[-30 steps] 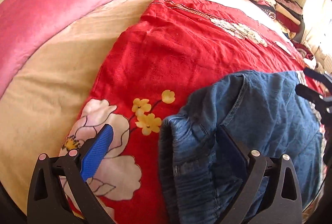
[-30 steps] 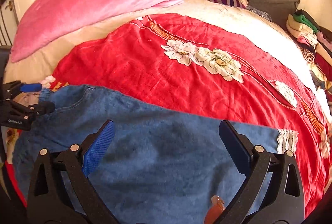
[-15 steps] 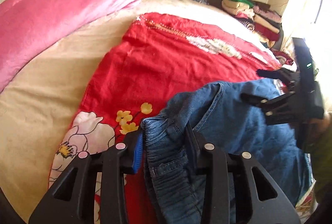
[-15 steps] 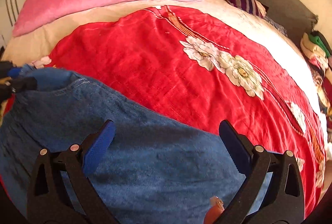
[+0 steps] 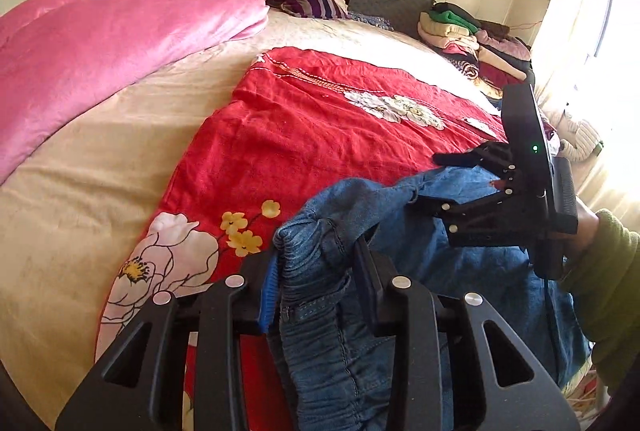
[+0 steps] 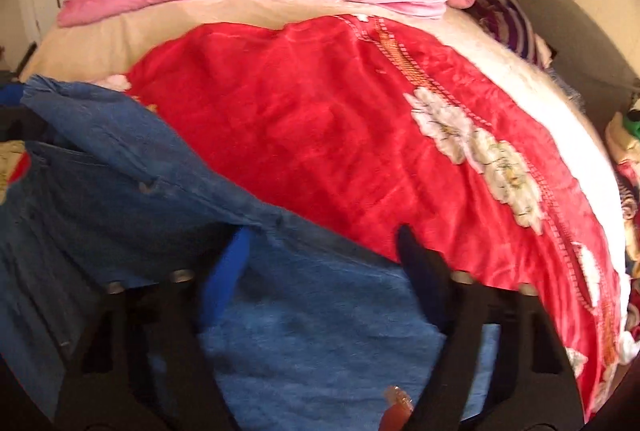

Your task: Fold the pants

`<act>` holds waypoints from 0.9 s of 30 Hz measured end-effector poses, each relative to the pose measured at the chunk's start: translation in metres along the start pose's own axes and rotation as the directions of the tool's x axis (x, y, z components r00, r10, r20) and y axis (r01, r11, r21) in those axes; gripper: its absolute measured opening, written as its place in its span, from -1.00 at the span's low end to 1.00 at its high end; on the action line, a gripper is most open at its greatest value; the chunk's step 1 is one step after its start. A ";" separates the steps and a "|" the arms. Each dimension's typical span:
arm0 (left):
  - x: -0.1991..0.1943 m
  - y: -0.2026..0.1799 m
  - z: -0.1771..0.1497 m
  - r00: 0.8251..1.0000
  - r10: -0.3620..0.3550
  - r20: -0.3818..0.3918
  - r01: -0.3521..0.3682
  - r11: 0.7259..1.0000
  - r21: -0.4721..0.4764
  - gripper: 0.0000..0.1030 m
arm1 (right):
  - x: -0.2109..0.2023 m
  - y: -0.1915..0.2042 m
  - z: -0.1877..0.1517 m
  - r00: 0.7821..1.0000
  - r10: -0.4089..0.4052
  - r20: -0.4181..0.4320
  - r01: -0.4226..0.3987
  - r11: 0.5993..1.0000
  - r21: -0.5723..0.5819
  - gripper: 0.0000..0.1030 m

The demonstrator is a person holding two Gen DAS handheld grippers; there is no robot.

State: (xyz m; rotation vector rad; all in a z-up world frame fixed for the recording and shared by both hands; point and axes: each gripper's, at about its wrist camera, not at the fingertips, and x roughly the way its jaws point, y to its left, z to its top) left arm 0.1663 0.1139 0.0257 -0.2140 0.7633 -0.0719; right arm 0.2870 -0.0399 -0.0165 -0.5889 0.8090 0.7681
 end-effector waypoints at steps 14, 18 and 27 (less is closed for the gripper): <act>-0.020 -0.001 -0.009 0.999 -0.006 0.043 0.006 1.000 -0.002 -0.39 | -0.079 0.009 -0.025 0.982 0.082 0.171 -0.100 0.990 0.097 -0.91; -0.033 -0.008 -0.014 0.998 -0.012 0.069 0.010 1.000 0.017 -0.39 | -0.103 0.014 -0.036 0.974 0.087 0.211 -0.112 0.987 0.113 -0.92; -0.065 -0.020 -0.035 0.994 -0.047 0.095 0.043 0.998 0.038 -0.39 | -0.147 0.036 -0.070 0.958 0.127 0.255 -0.167 0.976 0.142 -0.93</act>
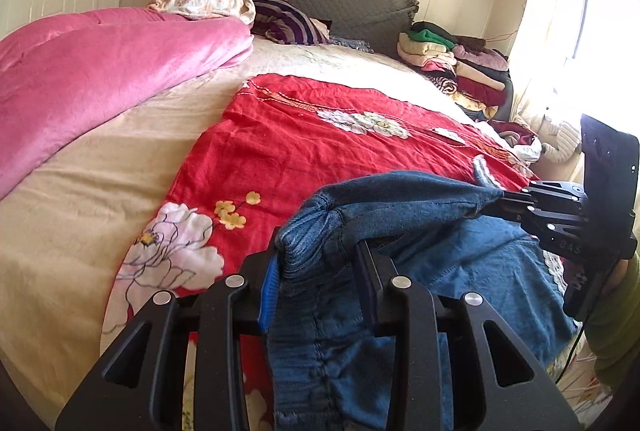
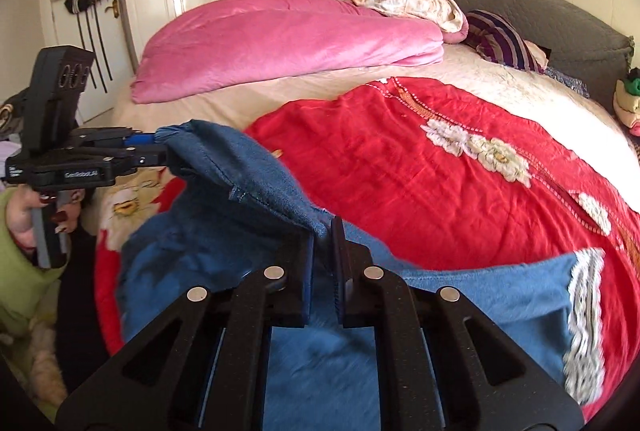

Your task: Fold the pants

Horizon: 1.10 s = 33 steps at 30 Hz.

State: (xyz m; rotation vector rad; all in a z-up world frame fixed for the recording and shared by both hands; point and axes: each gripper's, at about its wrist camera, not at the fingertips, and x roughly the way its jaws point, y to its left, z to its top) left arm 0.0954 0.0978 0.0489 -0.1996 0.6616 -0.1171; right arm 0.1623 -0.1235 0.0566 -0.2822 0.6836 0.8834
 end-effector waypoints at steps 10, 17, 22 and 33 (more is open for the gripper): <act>-0.035 -0.007 -0.033 1.000 -0.007 -0.005 0.007 1.000 0.018 -0.36 | -0.034 0.037 -0.030 0.999 0.042 0.004 -0.042 0.999 -0.011 -0.93; -0.045 -0.009 -0.051 1.000 0.001 -0.027 0.000 0.999 0.032 -0.34 | -0.048 0.058 -0.052 0.998 0.067 -0.006 -0.067 0.998 -0.018 -0.93; -0.046 -0.011 -0.064 0.998 0.021 -0.066 -0.018 0.999 0.050 -0.30 | -0.047 0.079 -0.075 0.996 0.070 -0.049 -0.073 0.996 -0.060 -0.93; -0.049 0.003 -0.094 0.990 0.030 -0.137 -0.028 1.000 0.012 -0.11 | -0.033 0.092 -0.095 0.987 0.107 -0.119 -0.114 0.992 -0.052 -0.93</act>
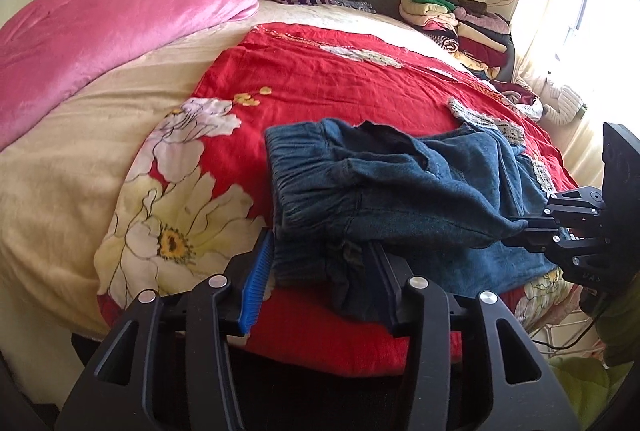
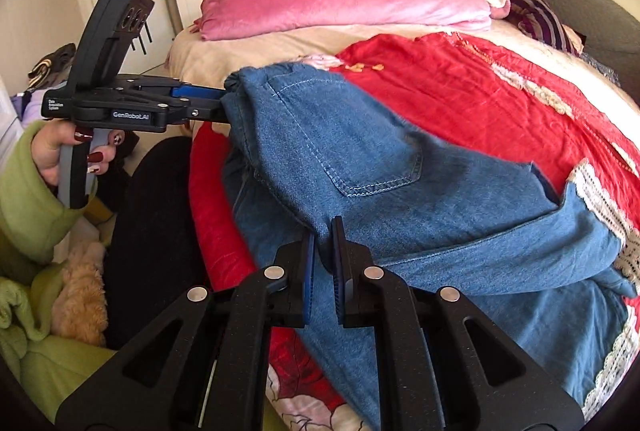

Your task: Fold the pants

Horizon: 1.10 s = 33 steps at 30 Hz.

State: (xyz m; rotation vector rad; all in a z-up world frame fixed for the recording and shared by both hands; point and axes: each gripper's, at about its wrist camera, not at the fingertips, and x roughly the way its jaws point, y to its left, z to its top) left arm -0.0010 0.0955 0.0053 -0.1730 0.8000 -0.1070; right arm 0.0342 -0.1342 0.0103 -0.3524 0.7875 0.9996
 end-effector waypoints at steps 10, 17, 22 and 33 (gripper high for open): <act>-0.031 0.012 -0.006 0.998 0.001 0.055 0.002 0.998 -0.058 -0.07 | 0.001 0.010 -0.009 0.999 0.019 -0.030 -0.020 0.999 -0.033 -0.93; -0.031 -0.018 0.017 0.995 -0.045 0.088 0.046 0.999 -0.009 -0.07 | 0.008 0.021 -0.019 0.997 0.053 -0.060 -0.057 0.997 -0.052 -0.90; -0.001 -0.039 0.019 0.999 0.024 0.021 -0.025 0.998 0.062 -0.07 | 0.008 0.025 -0.021 0.996 0.067 -0.067 -0.070 0.996 -0.054 -0.80; 0.026 -0.027 -0.003 0.994 0.090 -0.069 -0.085 0.993 0.080 -0.07 | -0.014 0.015 -0.010 0.999 0.034 0.015 -0.034 0.999 0.008 -0.30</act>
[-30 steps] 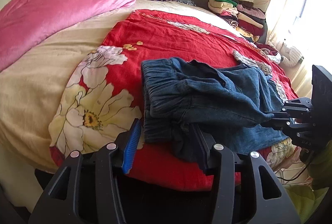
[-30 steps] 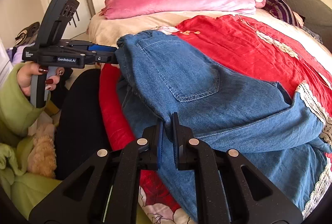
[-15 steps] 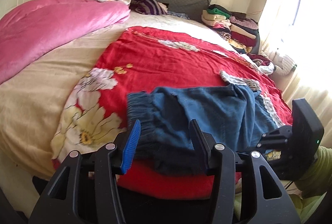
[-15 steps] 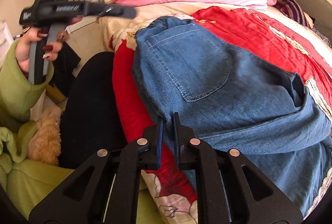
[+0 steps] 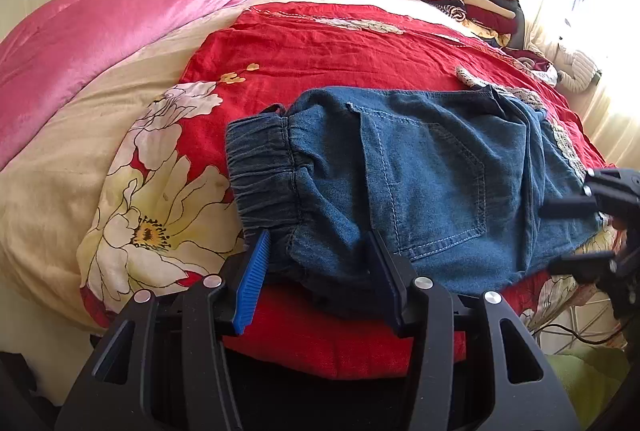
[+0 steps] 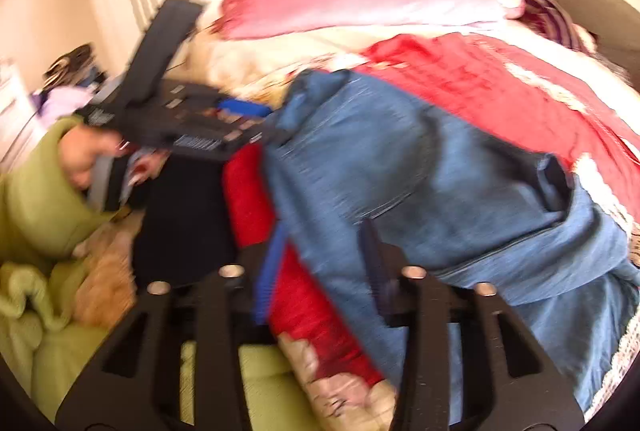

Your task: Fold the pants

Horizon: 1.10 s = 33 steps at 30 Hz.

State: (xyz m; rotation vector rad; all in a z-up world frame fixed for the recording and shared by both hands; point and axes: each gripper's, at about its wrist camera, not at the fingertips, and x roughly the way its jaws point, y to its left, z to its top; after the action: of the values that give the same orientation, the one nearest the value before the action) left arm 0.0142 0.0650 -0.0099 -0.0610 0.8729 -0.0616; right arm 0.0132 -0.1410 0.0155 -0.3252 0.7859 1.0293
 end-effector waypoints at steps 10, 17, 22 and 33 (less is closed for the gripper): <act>0.000 0.001 -0.005 1.000 0.000 0.002 0.000 1.000 -0.011 -0.05 | 0.050 -0.014 -0.015 0.988 -0.002 -0.155 0.017 0.995 0.097 -0.24; -0.016 0.000 -0.002 0.999 -0.025 0.031 0.026 0.999 -0.034 0.07 | 0.011 -0.030 -0.008 0.999 -0.020 -0.050 0.028 0.988 0.154 -0.07; -0.037 -0.002 0.003 0.996 -0.025 0.085 0.028 0.999 -0.039 0.27 | -0.018 -0.044 -0.005 0.996 -0.084 0.013 0.080 0.980 0.180 0.16; -0.060 -0.026 0.025 0.984 -0.104 0.144 0.107 0.994 -0.013 0.82 | -0.068 -0.091 -0.002 0.962 -0.254 0.103 0.220 0.939 0.264 0.53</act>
State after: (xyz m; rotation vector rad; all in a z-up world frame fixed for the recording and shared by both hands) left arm -0.0054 0.0448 0.0538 -0.1301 0.7259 -0.1457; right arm 0.0718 -0.2314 0.0524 -0.1267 0.7248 0.7071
